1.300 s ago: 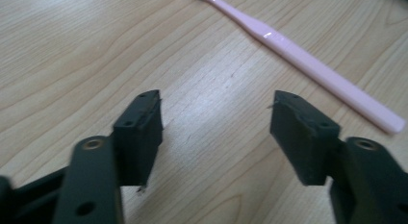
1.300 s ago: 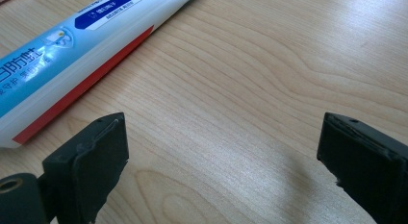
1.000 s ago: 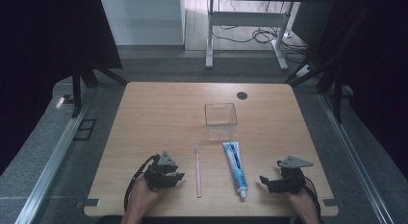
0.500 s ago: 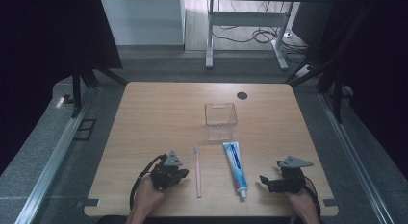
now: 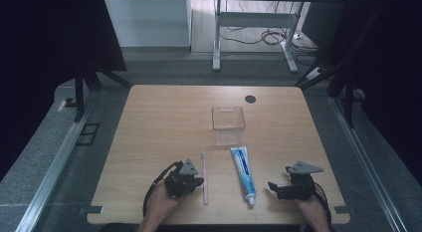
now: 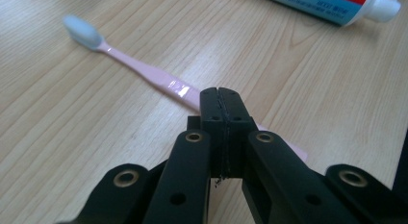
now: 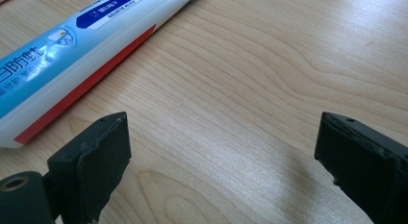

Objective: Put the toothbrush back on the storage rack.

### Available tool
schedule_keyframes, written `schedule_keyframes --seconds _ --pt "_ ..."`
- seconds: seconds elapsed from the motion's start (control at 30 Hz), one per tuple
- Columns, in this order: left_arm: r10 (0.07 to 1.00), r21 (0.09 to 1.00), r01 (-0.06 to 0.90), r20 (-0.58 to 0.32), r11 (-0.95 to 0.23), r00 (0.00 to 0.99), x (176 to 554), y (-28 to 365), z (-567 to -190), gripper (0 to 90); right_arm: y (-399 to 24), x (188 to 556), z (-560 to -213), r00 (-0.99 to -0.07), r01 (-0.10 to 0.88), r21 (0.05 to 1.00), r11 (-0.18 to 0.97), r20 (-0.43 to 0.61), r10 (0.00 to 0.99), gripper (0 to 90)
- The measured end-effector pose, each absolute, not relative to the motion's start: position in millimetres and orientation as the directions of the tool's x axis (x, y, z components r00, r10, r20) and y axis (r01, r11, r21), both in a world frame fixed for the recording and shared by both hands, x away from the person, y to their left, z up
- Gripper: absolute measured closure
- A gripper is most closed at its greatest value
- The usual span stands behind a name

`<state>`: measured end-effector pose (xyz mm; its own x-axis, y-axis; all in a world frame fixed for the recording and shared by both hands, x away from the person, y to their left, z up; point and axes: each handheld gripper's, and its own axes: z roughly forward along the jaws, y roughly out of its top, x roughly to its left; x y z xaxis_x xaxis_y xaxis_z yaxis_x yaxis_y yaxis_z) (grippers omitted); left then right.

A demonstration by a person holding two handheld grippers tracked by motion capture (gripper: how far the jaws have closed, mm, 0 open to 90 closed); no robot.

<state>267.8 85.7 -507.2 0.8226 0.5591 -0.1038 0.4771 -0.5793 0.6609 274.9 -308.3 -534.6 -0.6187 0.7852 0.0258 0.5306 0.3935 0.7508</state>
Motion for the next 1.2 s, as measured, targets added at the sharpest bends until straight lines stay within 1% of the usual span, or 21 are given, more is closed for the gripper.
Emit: schedule_keyframes --seconds 0.3,0.6,1.1,1.2 --pt "0.534 0.664 0.463 -0.113 -0.587 0.838 266.0 70.6 -511.2 89.6 -308.6 275.1 -534.8 -0.619 0.531 0.750 0.394 0.026 0.785 5.6" --pt "0.511 0.631 0.453 -0.102 -0.630 0.853 263.7 59.2 -521.7 89.6 -308.5 275.3 -535.5 -0.622 0.530 0.745 0.405 0.017 0.783 6.1" --pt "0.555 0.607 0.496 -0.108 -0.620 0.825 263.8 74.4 -521.9 89.5 -310.4 275.2 -535.2 -0.624 0.522 0.750 0.407 0.011 0.781 6.0" --pt "0.559 0.598 0.498 -0.098 -0.628 0.823 263.9 78.0 -521.6 89.5 -310.4 275.0 -535.1 -0.626 0.521 0.749 0.409 0.010 0.780 5.8"
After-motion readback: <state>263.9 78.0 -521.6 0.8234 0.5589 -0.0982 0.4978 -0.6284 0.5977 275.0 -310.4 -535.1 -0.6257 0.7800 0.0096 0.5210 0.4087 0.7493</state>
